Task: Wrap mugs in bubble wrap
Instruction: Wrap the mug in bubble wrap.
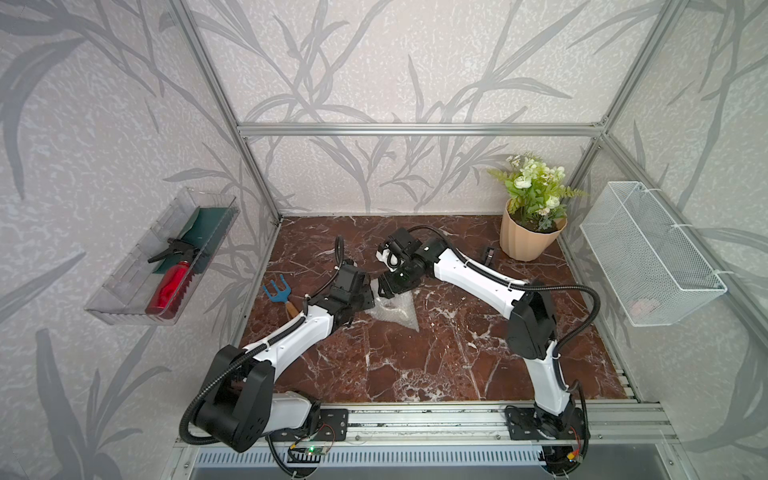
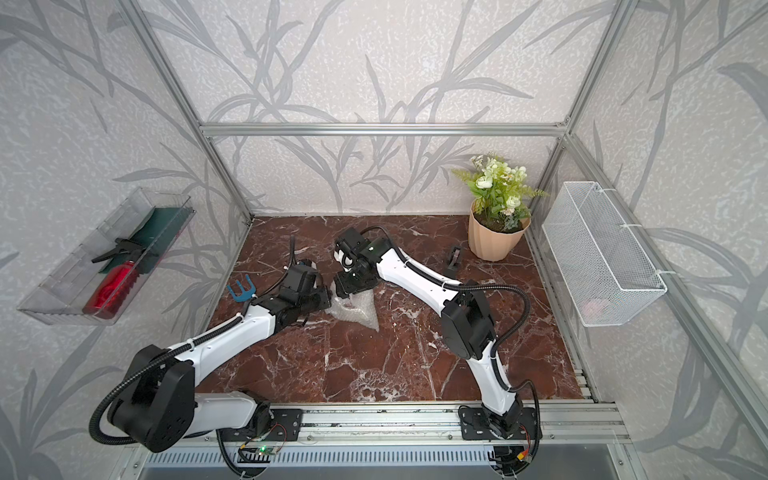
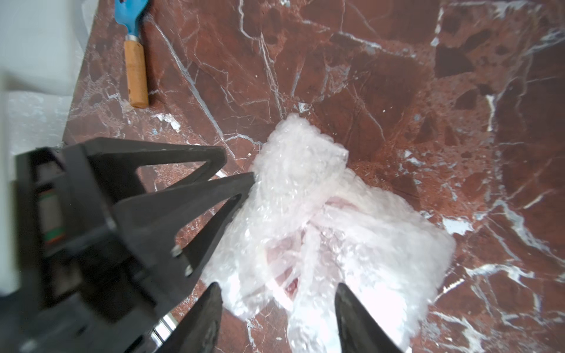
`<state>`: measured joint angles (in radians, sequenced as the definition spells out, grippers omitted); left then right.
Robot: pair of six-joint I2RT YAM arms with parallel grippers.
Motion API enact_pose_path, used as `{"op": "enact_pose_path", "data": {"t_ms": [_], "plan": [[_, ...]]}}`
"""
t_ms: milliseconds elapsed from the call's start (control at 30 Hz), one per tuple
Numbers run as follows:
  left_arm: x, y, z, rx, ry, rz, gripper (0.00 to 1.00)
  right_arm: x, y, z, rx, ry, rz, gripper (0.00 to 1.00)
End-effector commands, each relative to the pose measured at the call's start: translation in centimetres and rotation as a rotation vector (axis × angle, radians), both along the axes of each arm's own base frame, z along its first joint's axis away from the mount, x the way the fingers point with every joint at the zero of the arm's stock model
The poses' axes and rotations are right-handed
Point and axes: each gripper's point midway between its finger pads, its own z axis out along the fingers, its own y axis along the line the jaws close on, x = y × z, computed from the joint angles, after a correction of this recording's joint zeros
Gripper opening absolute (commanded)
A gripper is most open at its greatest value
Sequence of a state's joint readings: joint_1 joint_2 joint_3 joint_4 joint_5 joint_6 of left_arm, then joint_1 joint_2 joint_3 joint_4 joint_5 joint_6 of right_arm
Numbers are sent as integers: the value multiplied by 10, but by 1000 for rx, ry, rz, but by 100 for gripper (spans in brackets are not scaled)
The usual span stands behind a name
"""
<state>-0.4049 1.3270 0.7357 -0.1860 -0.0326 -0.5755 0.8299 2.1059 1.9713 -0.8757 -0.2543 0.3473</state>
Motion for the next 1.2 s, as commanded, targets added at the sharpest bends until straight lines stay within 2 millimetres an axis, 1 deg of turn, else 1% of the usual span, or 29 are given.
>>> {"op": "enact_pose_path", "data": {"t_ms": [0, 67, 133, 167, 267, 367, 500, 600, 667, 733, 867, 933, 1000, 1167], "plan": [[6, -2, 1, 2, -14, -8, 38, -1, -20, 21, -3, -24, -19, 60], [9, -7, 2, -10, -16, -22, 38, 3, -33, 22, -5, -39, -42, 60], [11, -9, 2, -18, -16, -28, 38, 7, -46, 16, -10, -35, -66, 60], [12, -10, 1, -20, -16, -30, 38, 9, -53, 10, -13, -27, -78, 60], [14, -12, 1, -21, -14, -37, 38, 12, -65, -11, -31, -18, -93, 62], [15, -14, 1, -20, -13, -44, 38, 11, -59, -30, 6, 15, -81, 66], [15, -14, 2, -22, -11, -48, 39, 15, -42, -42, 97, 26, -83, 71], [15, -15, 1, -25, -6, -52, 41, 18, -36, -53, 94, 31, -84, 72], [15, -16, 1, -26, -7, -53, 41, 19, -36, -65, 44, 32, -79, 71], [16, -17, 3, -30, -12, -58, 43, 17, -37, -82, -17, 45, -68, 70], [19, -20, 5, -41, -20, -65, 47, 7, -43, -116, -153, 77, -39, 68], [21, -22, 3, -45, -20, -68, 49, 4, -47, -129, -192, 96, -43, 67], [22, -23, 1, -48, -14, -71, 49, 3, -50, -139, -212, 106, -49, 67], [26, -30, -5, -67, -7, -89, 54, 3, -49, -145, -218, 109, -44, 66]]}}
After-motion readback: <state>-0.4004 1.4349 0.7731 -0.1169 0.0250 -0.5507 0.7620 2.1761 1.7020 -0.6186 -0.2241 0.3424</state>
